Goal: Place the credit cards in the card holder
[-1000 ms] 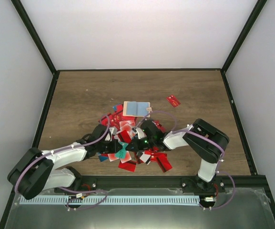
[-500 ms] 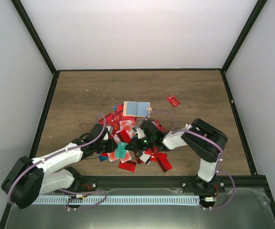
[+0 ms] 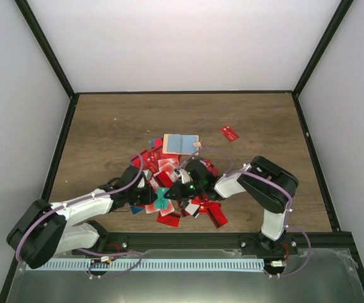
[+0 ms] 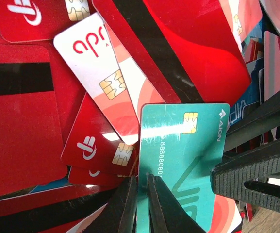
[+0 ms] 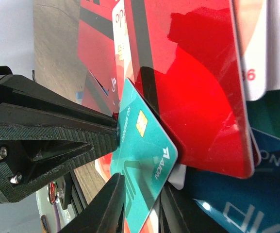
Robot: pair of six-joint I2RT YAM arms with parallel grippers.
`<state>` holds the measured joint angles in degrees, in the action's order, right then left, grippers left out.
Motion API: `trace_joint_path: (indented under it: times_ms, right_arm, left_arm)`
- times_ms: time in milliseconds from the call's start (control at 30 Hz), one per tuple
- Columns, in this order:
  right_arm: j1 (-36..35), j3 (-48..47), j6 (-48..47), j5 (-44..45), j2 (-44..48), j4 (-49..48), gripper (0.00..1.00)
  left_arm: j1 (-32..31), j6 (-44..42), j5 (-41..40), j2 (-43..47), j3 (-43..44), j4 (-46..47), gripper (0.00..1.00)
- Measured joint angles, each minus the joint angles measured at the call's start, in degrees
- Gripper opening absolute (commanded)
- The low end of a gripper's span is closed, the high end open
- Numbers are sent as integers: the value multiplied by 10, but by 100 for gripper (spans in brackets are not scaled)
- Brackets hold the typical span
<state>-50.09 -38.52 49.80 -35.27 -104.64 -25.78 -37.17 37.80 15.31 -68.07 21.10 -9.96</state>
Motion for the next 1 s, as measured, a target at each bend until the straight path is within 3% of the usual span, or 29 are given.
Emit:
trace_joint_path:
  times_ms: [333,400,467,600,800,1000]
  right_arm:
    - [0,-8,-16,17,1,27,5]
    - [0,-9,-21,19,5,33,2]
    - [-1,-11,-26,18,16,35,1]
    - [-3,-12,-34,28,40,47,1]
    - [-3,5,-47,43,87,82,1]
    - [0,32,-58,52,152,118,1]
  left_arm:
    - [0,1,14,0,-2,7,10]
    - [0,1,17,0,-2,8,14]
    - [-2,1,19,1,-2,8,21]
    - [-3,-3,14,24,0,1,46]
    - [-4,-10,-22,68,28,-16,97]
    - [-3,-12,-80,104,49,-26,100]
